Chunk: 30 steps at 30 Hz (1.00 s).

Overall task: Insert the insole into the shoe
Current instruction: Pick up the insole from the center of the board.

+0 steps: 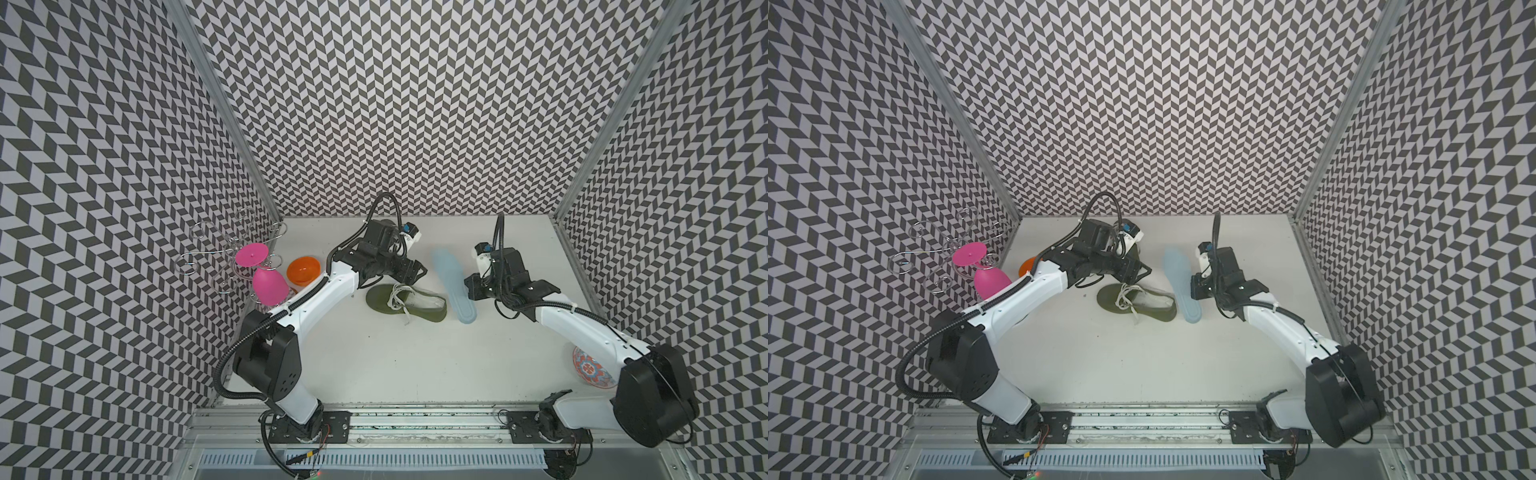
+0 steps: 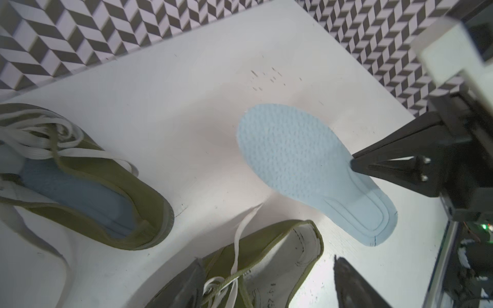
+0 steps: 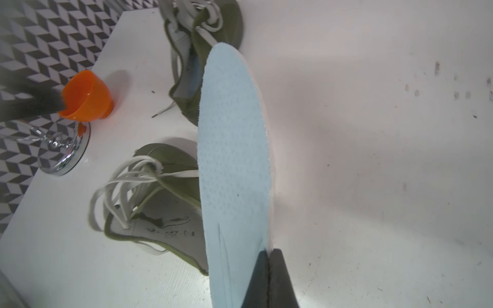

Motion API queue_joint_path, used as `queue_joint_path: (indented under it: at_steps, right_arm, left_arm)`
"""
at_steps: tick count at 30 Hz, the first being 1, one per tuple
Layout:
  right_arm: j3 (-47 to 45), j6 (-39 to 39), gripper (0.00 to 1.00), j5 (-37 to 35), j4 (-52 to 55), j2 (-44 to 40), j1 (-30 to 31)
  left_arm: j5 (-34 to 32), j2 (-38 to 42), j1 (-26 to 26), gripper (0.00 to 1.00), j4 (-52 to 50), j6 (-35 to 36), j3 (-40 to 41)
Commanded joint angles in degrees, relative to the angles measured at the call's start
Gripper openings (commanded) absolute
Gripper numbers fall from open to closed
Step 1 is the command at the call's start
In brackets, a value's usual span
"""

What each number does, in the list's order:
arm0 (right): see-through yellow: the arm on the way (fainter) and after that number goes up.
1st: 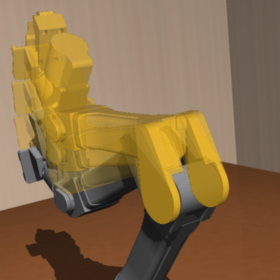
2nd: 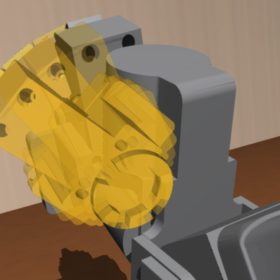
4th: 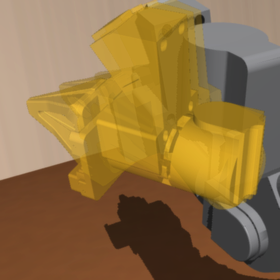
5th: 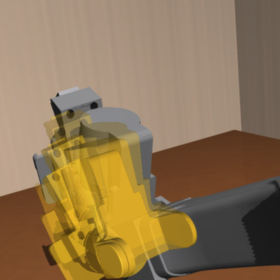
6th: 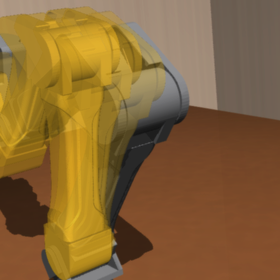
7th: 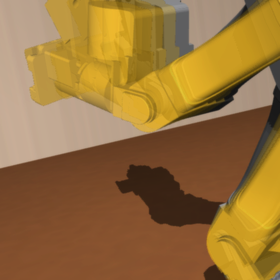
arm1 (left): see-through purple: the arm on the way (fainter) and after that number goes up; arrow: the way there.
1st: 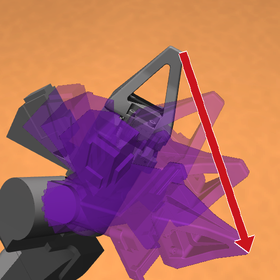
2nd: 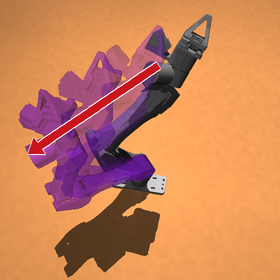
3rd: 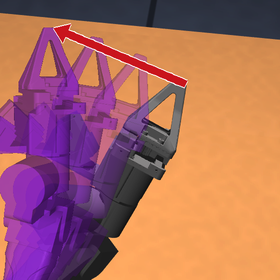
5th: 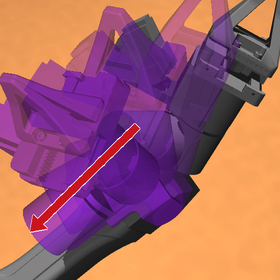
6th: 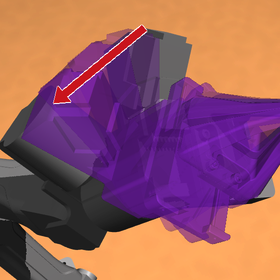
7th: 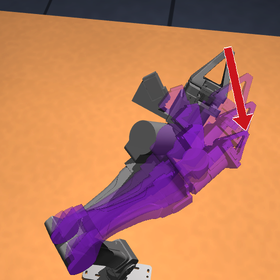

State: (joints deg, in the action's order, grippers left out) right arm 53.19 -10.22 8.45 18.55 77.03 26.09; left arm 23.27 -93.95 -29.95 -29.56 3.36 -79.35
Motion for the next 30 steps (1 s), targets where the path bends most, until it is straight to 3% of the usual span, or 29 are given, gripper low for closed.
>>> queue_joint_path:
  at_steps: [1, 5, 18, 25, 30]
  right_arm:
    - [-0.2, 4.9, 0.0, -3.6, 0.0, -2.2, 3.9]
    - [-2.8, 6.7, 0.0, -3.3, -3.3, -4.4, 6.7]
    - [-7.7, 9.6, 0.0, -0.8, -8.0, -8.7, 8.3]
    - [-8.2, 9.2, 0.0, 0.4, -10.1, -7.9, 9.6]
    - [-7.8, 9.2, 0.0, -0.5, -10.7, -7.1, 9.8]
  left_arm:
    - [4.6, -3.0, 1.0, 0.77, -5.8, 7.6, -5.2]
    - [6.9, -5.3, 2.5, 0.82, -8.2, 10.2, -7.4]
    - [12.4, -4.3, 3.4, 0.82, -6.7, 12.9, -1.9]
    - [18.2, -6.2, 3.5, 0.77, -6.7, 13.0, -3.1]
    - [18.1, -5.8, 3.3, 0.74, -6.5, 12.6, -1.9]
